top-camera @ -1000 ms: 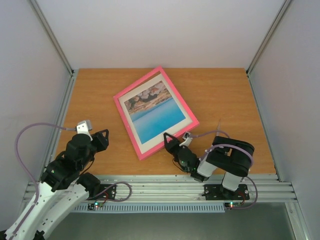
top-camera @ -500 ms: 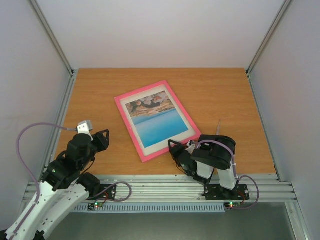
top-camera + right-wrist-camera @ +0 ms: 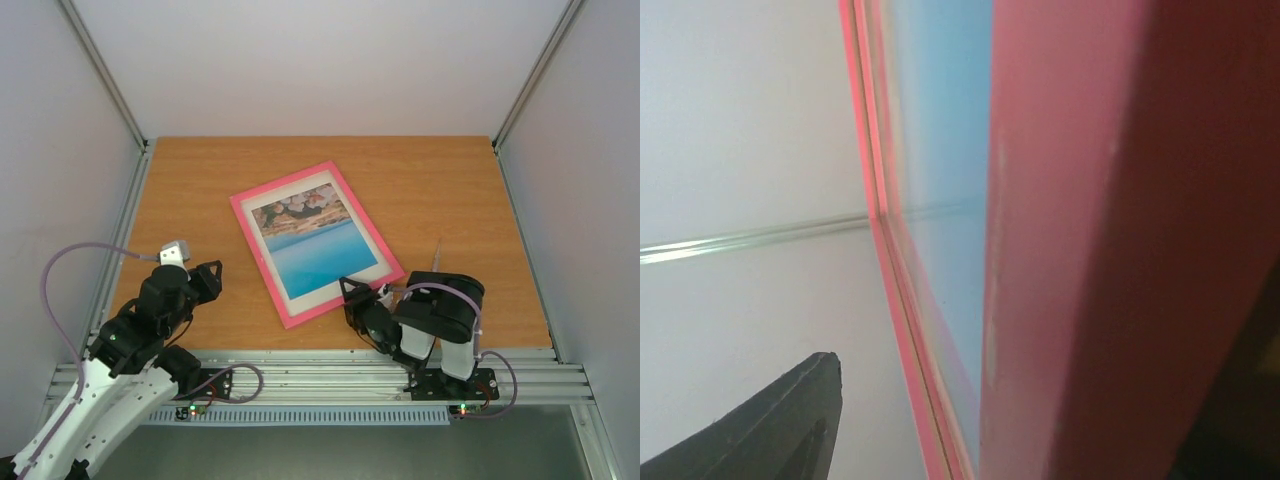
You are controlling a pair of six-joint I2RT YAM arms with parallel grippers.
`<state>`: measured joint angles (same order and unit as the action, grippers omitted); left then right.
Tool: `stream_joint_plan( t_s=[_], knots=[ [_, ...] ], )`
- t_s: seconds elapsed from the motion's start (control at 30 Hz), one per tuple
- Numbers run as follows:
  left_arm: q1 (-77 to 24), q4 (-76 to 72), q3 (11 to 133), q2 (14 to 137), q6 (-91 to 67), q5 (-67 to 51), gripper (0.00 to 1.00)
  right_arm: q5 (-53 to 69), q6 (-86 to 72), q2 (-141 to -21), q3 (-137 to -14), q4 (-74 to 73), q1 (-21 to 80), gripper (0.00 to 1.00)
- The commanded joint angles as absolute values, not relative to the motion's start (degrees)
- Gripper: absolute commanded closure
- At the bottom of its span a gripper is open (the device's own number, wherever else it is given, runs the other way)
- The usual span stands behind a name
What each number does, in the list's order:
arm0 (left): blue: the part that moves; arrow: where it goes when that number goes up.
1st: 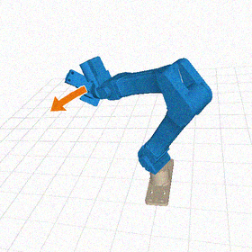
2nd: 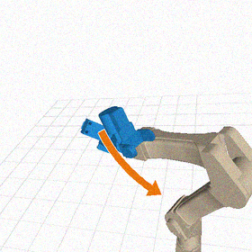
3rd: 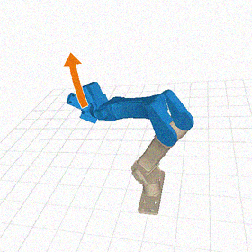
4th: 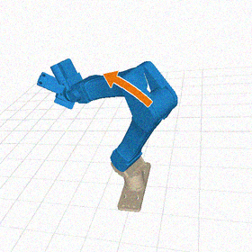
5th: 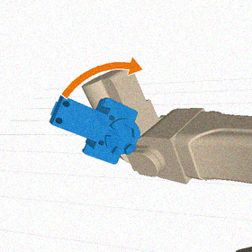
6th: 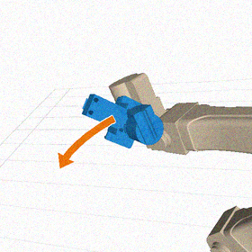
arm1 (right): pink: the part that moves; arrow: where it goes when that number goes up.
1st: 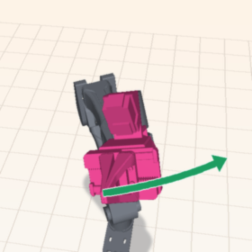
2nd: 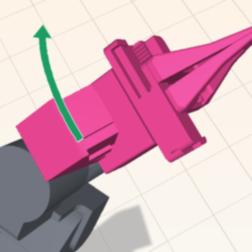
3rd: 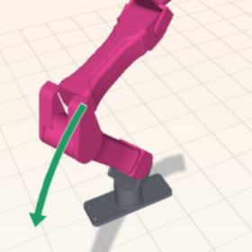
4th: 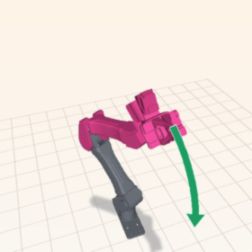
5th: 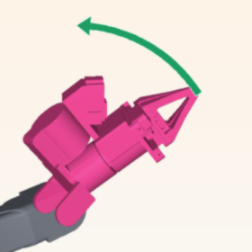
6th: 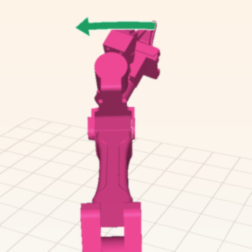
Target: Take the photo out of the frame
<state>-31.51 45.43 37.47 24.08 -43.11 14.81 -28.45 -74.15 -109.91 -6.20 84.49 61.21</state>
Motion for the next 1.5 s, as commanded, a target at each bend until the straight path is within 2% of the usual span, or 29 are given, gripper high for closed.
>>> stream_joint_plan(
  t_s=[0.0, 0.1, 0.27, 0.43, 0.63, 0.77, 0.97, 1.07, 1.23, 1.33, 1.47],
  knots=[
    [-31.3, 43.3, 37.1, 23.6, -43.6, 14.9, 0.54, -24.9, -78.5, -105.1, -4.9, 62.0, 61.3, 0.35],
    [-31.3, 44.1, 37.3, 23.0, -43.4, 15.2, 0.54, -23.1, -79.4, -95.9, -7.5, 44.0, 61.2, 0.32],
    [-31.3, 45.2, 37.3, 21.0, -43.2, 15.7, 0.54, -23.6, -80.9, -77.6, -15.7, 3.9, 61.3, 0.17],
    [-31.3, 44.9, 36.6, 21.0, -43.1, 15.2, 0.53, -22.9, -82.2, -70.4, -20.8, -14.8, 61.3, 0.1],
    [-31.3, 44.9, 36.4, 21.9, -42.7, 14.9, 0.52, -19.3, -80.9, -70.3, -21.9, -18.9, 62.1, 0.06],
    [-31.3, 45.1, 36.6, 24.3, -41.8, 14.6, 0.45, -20.3, -74.1, -65.6, -24.3, -28.3, 62.1, 0.02],
    [-31.3, 43.3, 36.3, 30.0, -40.8, 13.7, 0.41, -26.4, -53.7, -54.0, -33.1, -47.2, 60.5, 0.02],
    [-31.2, 41.3, 35.8, 33.2, -40.7, 13.6, 0.38, -28.0, -40.0, -53.2, -40.0, -52.8, 56.5, 0.02],
    [-30.9, 37.4, 35.3, 40.0, -40.1, 12.4, 0.33, -23.3, -17.4, -55.1, -46.0, -47.8, 46.2, 0.02],
    [-30.7, 35.0, 34.9, 44.7, -39.8, 11.1, 0.3, -10.8, -7.0, -58.3, -46.8, -41.2, 37.1, 0.02],
    [-30.2, 32.1, 34.8, 50.0, -39.6, 9.9, 0.27, -2.2, 2.7, -68.0, -49.7, -37.0, 29.9, 0.01]
  ],
)
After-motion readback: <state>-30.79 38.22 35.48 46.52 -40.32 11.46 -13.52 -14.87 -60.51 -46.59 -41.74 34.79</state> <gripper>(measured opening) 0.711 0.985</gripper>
